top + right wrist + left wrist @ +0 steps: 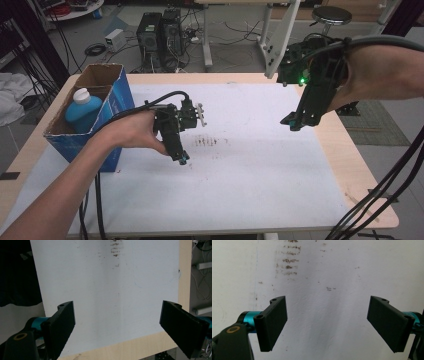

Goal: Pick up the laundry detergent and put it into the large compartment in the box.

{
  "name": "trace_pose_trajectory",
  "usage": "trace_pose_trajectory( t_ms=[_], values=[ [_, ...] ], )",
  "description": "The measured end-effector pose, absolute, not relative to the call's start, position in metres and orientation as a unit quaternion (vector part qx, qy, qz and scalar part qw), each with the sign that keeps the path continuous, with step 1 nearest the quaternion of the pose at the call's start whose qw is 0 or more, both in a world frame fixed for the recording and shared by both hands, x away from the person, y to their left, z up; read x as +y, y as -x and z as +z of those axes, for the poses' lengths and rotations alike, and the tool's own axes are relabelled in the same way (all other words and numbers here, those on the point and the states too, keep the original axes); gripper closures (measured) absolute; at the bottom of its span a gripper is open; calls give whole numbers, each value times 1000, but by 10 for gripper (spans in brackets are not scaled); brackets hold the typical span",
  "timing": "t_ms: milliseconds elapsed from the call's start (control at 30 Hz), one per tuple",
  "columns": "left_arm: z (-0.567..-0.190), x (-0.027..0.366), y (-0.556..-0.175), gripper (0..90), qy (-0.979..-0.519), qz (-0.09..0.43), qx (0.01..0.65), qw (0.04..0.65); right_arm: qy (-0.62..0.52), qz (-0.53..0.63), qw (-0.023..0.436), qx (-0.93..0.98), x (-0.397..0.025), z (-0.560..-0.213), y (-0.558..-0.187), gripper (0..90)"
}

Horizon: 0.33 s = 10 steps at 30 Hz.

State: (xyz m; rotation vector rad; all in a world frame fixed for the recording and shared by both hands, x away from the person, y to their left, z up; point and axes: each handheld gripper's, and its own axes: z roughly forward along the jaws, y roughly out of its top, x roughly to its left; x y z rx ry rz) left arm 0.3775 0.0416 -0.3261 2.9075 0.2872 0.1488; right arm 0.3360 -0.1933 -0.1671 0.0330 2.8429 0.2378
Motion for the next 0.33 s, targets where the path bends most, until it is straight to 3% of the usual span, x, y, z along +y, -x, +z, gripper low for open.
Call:
trace_pose_trajectory(
  t_ms=[333],
  values=[
    [-324, 42, -376, 166, -988, 50, 100, 109, -13, 81, 146, 986, -193, -166, -335, 123]
  ],
)
